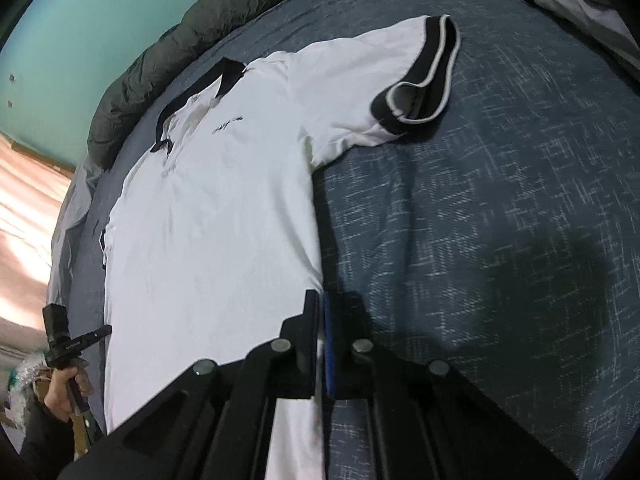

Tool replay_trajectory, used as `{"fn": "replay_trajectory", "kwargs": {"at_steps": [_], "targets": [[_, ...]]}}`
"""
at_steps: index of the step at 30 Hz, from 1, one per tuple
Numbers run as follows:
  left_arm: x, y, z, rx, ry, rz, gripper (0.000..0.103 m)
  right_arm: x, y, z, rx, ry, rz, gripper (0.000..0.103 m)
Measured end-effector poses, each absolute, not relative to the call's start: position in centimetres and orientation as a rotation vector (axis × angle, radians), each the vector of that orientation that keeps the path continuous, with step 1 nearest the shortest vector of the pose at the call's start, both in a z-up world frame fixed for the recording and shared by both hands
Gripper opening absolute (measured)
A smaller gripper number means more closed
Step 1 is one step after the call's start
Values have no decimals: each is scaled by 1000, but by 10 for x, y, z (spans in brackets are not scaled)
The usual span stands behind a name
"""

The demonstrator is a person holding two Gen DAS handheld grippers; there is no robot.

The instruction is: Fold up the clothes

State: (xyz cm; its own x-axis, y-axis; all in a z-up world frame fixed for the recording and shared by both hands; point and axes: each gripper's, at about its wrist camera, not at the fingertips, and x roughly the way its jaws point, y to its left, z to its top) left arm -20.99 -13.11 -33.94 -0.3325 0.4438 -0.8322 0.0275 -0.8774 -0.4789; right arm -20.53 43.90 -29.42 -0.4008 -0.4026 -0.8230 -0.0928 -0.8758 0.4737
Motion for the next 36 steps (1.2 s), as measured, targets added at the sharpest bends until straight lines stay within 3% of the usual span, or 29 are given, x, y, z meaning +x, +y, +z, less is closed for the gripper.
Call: {"fn": "replay_trajectory", "kwargs": {"at_steps": [11, 13, 14, 15, 19, 21, 36], "targets": [[-200, -140, -334, -1655, -598, 2291, 3, -202, 449, -290, 1593, -740, -2345, 6], [-197, -142, -332, -1663, -604, 2284, 4, -196, 444, -286, 1597, -703, -2322, 15], [-195, -143, -331, -1663, -610, 2280, 5, -192, 442, -285, 1604, -682, -2317, 27], [-193, -145, -331, -1662, -618, 2271, 5, -189, 441, -285, 1603, -688, -2307, 30], [-183, -140, -335, -1675, -599, 2235, 8, -180, 433, -291, 1647, -638, -2274, 28], [-182, -135, -340, -1686, -587, 2226, 8, -176, 428, -295, 1657, -584, -2285, 6], [-173, -146, -336, -1699, -586, 2269, 3, -170, 440, -289, 1606, -691, -2327, 2]]}}
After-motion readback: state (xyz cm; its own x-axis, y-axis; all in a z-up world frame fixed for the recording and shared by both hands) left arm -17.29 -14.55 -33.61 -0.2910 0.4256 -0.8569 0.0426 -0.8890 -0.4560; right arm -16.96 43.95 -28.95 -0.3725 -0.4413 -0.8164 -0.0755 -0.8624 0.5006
